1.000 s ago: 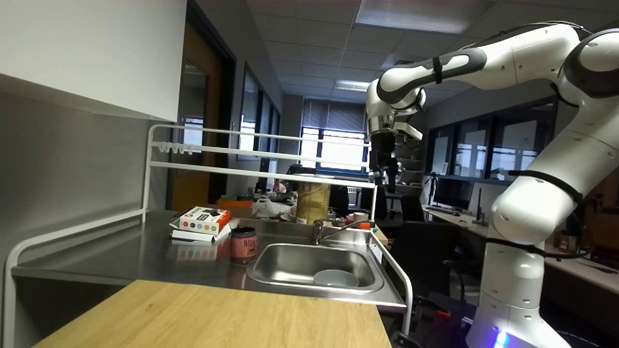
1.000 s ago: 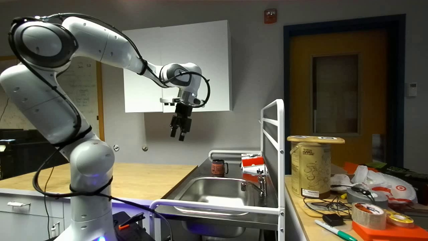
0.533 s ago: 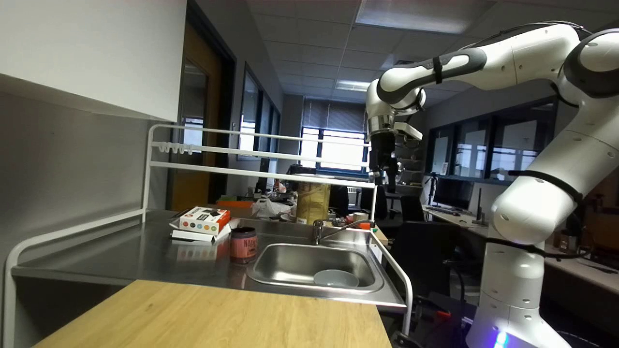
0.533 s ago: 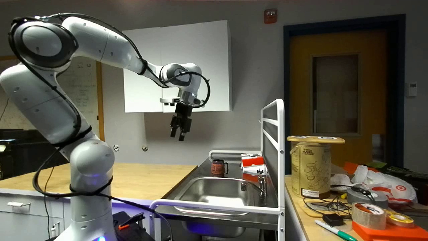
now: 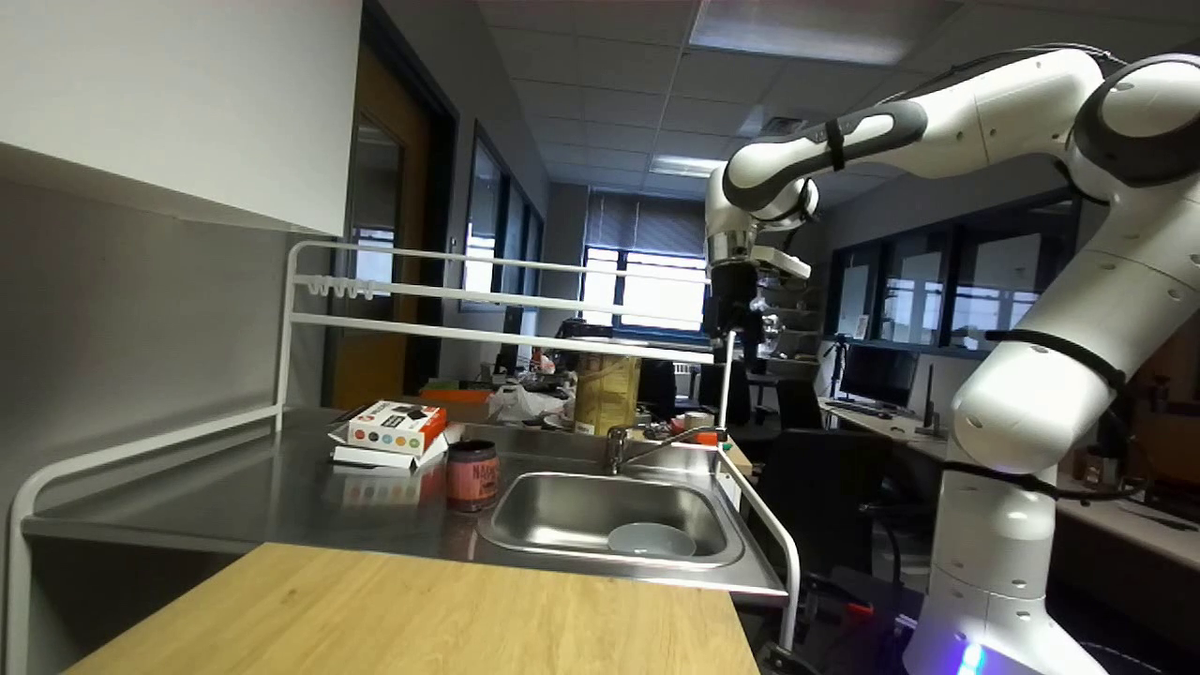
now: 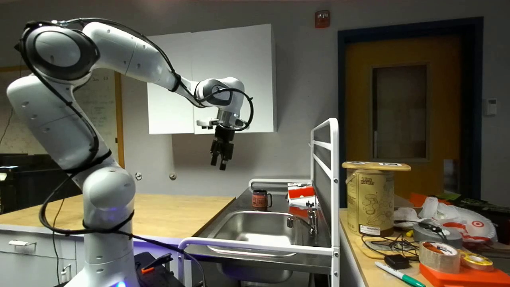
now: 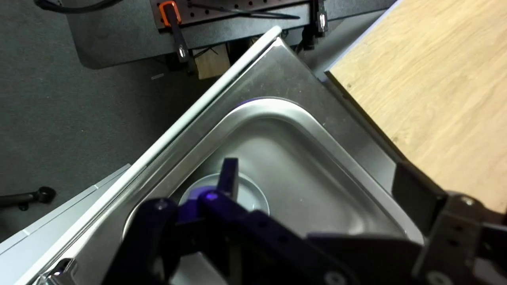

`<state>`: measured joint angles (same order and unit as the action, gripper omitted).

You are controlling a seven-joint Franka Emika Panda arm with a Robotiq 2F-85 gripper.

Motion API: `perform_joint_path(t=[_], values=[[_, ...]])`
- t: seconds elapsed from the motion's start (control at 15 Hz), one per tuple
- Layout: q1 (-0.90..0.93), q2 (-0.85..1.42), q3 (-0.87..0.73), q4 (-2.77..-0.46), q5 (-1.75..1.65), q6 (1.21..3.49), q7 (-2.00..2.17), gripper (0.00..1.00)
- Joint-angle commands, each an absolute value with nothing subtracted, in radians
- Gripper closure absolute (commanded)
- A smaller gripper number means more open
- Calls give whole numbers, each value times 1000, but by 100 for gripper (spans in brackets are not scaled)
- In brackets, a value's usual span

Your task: Put the cup in the sink

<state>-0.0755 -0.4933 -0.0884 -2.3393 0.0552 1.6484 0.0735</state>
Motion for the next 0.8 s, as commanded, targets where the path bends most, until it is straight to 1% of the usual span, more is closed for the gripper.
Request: perform_joint_path(t=[0.0, 0.27, 0.73], values=[[-90, -382, -62, -2244, 74, 1712, 172, 0], [-75, -212, -34, -2096, 87, 1779, 281, 0], [-16, 119, 15, -1766, 81, 1761, 446, 0]])
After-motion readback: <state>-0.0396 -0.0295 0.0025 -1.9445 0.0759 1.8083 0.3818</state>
